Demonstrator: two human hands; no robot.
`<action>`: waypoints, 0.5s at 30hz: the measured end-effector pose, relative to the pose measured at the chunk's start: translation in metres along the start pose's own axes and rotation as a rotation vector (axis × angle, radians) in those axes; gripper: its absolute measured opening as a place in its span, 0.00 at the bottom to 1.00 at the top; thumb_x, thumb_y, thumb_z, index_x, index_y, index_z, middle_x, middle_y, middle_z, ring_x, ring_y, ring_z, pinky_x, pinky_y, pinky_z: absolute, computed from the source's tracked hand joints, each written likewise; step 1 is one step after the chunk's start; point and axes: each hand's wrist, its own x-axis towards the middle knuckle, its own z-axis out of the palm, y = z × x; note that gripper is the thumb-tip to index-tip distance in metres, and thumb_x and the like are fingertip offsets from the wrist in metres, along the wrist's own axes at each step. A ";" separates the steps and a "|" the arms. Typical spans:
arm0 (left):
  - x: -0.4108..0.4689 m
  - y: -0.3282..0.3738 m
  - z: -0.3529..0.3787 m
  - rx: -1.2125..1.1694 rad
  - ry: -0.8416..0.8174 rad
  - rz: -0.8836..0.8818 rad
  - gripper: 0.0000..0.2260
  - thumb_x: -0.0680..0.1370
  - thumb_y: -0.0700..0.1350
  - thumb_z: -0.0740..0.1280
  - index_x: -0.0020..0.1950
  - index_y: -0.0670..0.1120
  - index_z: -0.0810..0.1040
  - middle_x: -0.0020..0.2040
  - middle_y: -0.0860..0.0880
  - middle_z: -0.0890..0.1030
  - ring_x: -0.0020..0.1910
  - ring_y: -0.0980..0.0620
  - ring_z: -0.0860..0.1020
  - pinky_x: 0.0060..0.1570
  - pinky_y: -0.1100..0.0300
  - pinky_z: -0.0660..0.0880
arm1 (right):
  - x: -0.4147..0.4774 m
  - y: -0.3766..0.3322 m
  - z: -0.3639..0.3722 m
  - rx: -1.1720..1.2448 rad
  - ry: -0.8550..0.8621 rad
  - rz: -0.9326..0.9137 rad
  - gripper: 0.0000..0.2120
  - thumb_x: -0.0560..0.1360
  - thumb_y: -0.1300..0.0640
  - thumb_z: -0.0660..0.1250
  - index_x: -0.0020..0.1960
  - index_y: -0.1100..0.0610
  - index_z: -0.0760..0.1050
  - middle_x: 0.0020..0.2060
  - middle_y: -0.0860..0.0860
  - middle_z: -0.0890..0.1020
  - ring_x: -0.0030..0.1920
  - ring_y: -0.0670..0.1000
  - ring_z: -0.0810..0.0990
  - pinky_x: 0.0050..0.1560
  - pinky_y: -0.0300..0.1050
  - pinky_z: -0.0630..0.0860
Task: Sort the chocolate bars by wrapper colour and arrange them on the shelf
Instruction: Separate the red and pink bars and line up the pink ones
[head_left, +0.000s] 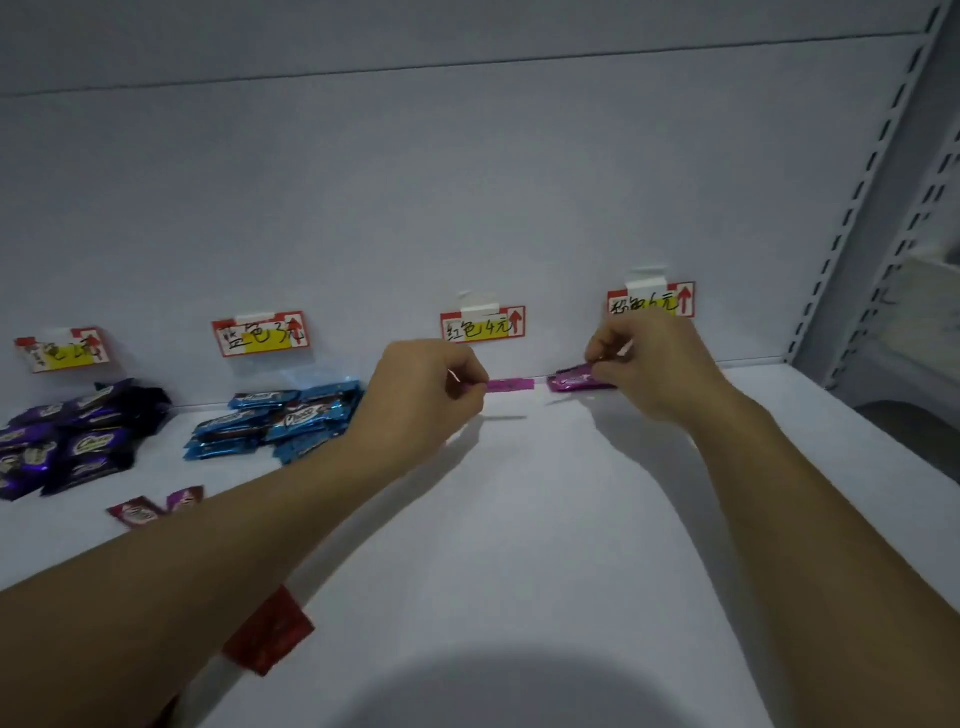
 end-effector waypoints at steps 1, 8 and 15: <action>0.010 0.006 0.013 0.029 0.010 0.053 0.05 0.75 0.40 0.73 0.45 0.49 0.86 0.40 0.55 0.83 0.38 0.58 0.79 0.45 0.62 0.77 | 0.004 0.017 -0.003 0.015 0.091 0.088 0.09 0.71 0.64 0.76 0.42 0.50 0.82 0.42 0.48 0.84 0.41 0.47 0.80 0.44 0.39 0.74; 0.057 0.042 0.091 0.266 0.019 0.249 0.04 0.78 0.43 0.68 0.46 0.48 0.82 0.45 0.52 0.77 0.41 0.49 0.76 0.39 0.52 0.77 | 0.015 0.074 0.019 0.154 0.444 0.454 0.12 0.71 0.70 0.71 0.40 0.53 0.85 0.41 0.50 0.84 0.39 0.50 0.82 0.47 0.48 0.83; 0.059 0.037 0.100 0.351 -0.115 0.292 0.10 0.82 0.50 0.64 0.56 0.49 0.83 0.51 0.51 0.78 0.48 0.48 0.78 0.42 0.54 0.77 | 0.018 0.076 0.021 -0.001 0.375 0.423 0.16 0.67 0.67 0.76 0.48 0.49 0.85 0.51 0.51 0.80 0.43 0.53 0.81 0.51 0.50 0.83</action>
